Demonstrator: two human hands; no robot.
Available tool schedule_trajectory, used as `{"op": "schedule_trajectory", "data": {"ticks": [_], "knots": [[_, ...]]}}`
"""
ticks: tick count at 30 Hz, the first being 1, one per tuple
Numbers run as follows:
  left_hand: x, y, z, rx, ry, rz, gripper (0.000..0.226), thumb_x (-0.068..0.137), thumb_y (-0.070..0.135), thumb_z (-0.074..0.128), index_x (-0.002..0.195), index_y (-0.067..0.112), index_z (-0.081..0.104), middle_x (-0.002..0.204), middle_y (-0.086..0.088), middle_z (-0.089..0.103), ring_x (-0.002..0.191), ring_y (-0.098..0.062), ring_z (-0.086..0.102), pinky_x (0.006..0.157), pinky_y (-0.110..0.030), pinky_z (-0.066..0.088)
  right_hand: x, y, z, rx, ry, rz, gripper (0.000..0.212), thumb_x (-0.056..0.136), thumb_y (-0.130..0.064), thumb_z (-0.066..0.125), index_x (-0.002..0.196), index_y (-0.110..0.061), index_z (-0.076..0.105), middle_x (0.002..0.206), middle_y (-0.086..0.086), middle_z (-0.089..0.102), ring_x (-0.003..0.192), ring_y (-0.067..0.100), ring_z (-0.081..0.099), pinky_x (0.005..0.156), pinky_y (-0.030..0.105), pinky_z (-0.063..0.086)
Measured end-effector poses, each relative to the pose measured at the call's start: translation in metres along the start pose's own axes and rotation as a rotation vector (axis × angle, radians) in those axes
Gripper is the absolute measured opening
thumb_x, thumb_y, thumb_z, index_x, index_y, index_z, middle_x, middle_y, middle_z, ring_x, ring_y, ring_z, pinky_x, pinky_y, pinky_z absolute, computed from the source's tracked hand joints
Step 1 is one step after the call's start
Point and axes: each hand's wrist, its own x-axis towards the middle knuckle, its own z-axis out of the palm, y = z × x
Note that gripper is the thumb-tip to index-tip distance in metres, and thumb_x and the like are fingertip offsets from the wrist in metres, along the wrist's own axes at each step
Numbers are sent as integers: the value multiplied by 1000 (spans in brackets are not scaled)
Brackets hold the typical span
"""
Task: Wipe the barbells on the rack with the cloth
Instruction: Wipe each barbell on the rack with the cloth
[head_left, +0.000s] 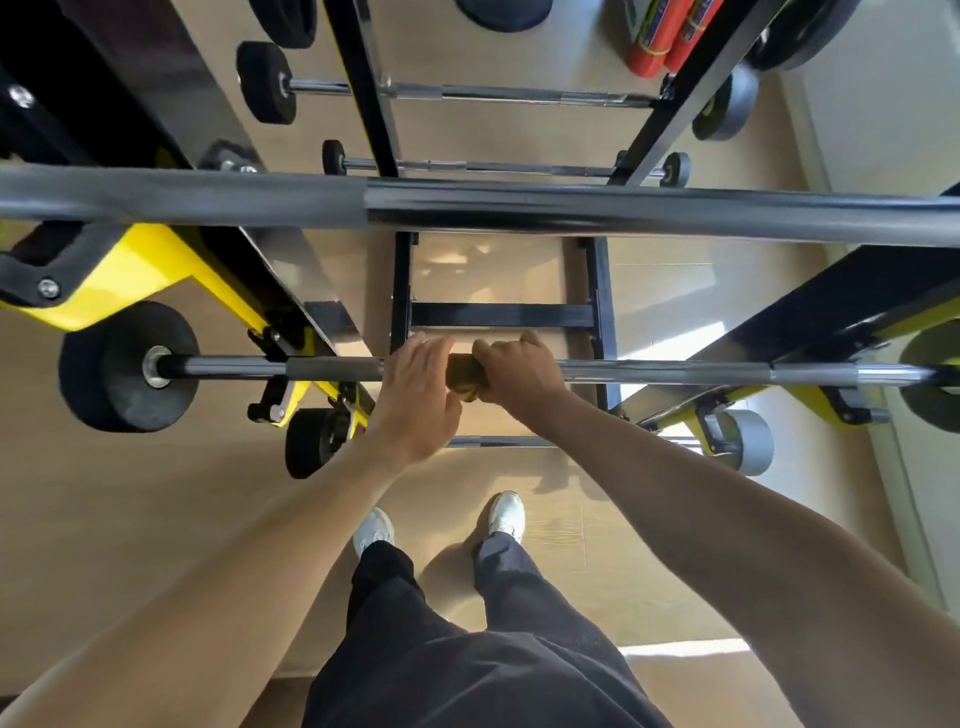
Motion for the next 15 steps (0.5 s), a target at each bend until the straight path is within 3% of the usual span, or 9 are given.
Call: {"op": "schedule_trajectory", "data": {"ticks": [4, 8, 15], "knots": [[7, 20, 16, 127, -81, -17, 66, 96, 24, 54, 153, 14, 22, 157, -7, 29, 150, -28, 13, 123, -49, 6, -28, 42, 3, -40, 44, 20, 31, 90, -34, 67, 115, -21, 52, 97, -2, 68, 91, 19, 64, 101, 38, 34], [13, 38, 29, 175, -94, -48, 60, 94, 26, 53, 148, 16, 30, 149, -5, 38, 143, -25, 26, 121, -52, 13, -52, 80, 6, -99, 62, 62, 36, 89, -34, 68, 118, -20, 52, 102, 1, 68, 98, 23, 62, 100, 39, 36], [15, 54, 41, 256, 45, -128, 41, 90, 23, 55, 129, 16, 47, 127, -4, 52, 124, -23, 44, 113, -48, 23, -101, 154, 1, -122, 74, 172, 37, 84, -30, 73, 114, -23, 53, 102, 0, 69, 98, 23, 64, 104, 39, 32]]}}
